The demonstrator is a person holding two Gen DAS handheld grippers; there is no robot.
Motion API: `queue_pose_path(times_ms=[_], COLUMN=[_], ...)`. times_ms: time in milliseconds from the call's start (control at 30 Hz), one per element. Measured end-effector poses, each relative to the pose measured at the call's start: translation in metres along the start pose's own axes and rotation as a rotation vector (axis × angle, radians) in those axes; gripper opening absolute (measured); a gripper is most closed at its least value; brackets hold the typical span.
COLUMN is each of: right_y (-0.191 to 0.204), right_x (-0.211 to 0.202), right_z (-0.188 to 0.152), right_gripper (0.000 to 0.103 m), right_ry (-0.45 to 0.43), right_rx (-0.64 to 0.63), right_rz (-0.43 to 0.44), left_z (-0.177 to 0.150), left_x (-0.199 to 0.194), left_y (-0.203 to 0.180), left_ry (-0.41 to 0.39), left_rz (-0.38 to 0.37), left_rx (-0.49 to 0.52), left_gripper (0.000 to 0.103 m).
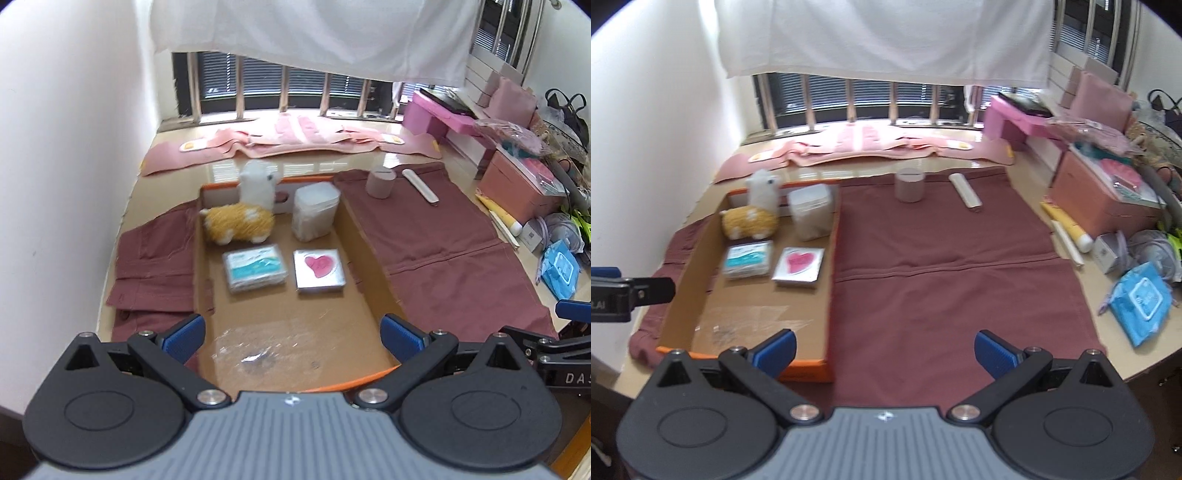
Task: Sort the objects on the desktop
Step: 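Raise both tools out of the box toward the jar and white strip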
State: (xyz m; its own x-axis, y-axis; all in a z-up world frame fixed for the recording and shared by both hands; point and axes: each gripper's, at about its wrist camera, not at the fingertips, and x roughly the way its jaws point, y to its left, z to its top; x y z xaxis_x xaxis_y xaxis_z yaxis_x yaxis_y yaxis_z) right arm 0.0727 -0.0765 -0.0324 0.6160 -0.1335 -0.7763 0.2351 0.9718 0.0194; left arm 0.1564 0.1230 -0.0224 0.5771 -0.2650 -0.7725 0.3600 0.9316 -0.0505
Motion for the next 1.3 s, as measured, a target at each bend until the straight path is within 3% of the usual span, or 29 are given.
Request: queue_pose_path(times_ms=[233, 767, 1000, 1300], right_y=[-0.057, -0.179, -0.197, -0.199], right_x=[0.019, 0.113, 0.169, 0.231], right_z=[0.030, 0.136, 0.173, 0.200], right_gripper=[0.103, 0.103, 0.103, 0.103], right_ry=[-0.011, 0.005, 0.021, 0.036], right_rx=[-0.007, -0.251, -0.289, -0.289], right_rz=[0.007, 0.145, 0.175, 0.197], left_z=[0.027, 0.110, 0.151, 0.178], left_x=[0.018, 0.100, 0.147, 0.204], left_y=[-0.060, -0.183, -0.209, -0.209], left_ry=[-0.003, -0.028, -0.044, -0.045], left_rz=[0.016, 0.129, 0.174, 0.192], left_rx=[-0.055, -0.193, -0.178, -0.196], left_gripper=[0.103, 0.103, 0.103, 0.103])
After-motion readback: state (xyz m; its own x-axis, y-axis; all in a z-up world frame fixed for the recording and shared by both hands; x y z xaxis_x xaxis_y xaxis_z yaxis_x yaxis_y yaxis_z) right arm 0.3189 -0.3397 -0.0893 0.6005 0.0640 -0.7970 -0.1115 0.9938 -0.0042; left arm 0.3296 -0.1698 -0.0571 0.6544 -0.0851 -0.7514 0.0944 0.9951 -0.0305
